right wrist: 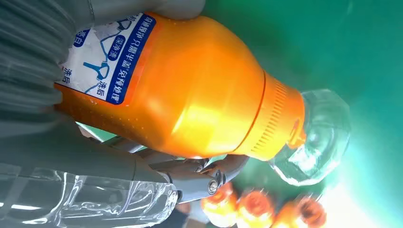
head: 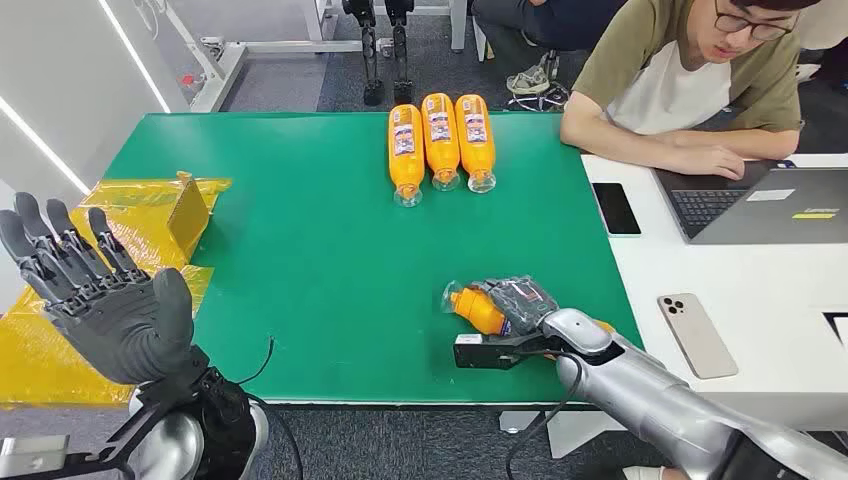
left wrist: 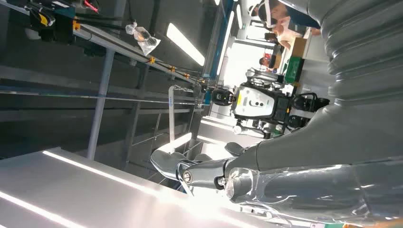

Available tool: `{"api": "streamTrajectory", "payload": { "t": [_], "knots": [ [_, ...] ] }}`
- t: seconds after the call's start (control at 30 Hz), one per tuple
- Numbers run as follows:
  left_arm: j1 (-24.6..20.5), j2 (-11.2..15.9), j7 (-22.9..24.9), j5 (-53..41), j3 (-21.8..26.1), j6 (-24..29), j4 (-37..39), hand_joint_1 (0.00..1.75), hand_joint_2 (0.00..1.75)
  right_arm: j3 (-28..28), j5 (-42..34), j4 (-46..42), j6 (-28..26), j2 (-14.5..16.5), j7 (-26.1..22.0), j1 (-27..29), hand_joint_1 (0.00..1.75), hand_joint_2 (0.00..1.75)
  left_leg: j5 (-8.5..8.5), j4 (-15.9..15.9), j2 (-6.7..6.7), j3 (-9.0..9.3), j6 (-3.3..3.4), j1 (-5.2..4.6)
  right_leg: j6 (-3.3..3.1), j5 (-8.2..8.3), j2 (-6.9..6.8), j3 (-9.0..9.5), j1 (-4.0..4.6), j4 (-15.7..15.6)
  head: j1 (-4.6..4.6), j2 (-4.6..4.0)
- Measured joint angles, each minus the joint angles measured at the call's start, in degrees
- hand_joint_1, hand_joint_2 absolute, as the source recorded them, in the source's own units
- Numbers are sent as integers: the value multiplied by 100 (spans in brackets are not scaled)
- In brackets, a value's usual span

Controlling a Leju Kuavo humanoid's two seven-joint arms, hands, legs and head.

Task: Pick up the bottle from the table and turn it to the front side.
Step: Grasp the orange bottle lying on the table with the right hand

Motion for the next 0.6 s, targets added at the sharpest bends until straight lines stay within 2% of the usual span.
{"api": "streamTrajectory", "payload": {
  "t": [0.07,0.23,0.4,0.6],
  "knots": [
    [9,-1,0,-6,0,14,0,0,175,-133,46,0,-271,52,2,55,175,175,0,0,1,-1,0,0,-1,1,1,-1,0,0,0,0],
    [18,-13,0,-14,0,43,1,0,175,-904,98,-152,-1507,274,-69,340,175,175,-1,0,6,-8,-2,0,-4,3,5,-13,0,1,0,0],
    [-4,-65,2,-16,0,19,23,0,175,-1773,217,-613,-2504,395,-464,732,175,175,1,0,-10,-32,-4,0,-4,-1,-8,-33,0,3,-1,0],
    [-102,-97,1,8,-11,-6,165,0,175,-2959,556,-1411,-2659,590,-1249,1393,175,175,-1,-1,-10,-65,-4,-1,-5,-5,-8,-66,-1,5,0,0]
  ]
}}
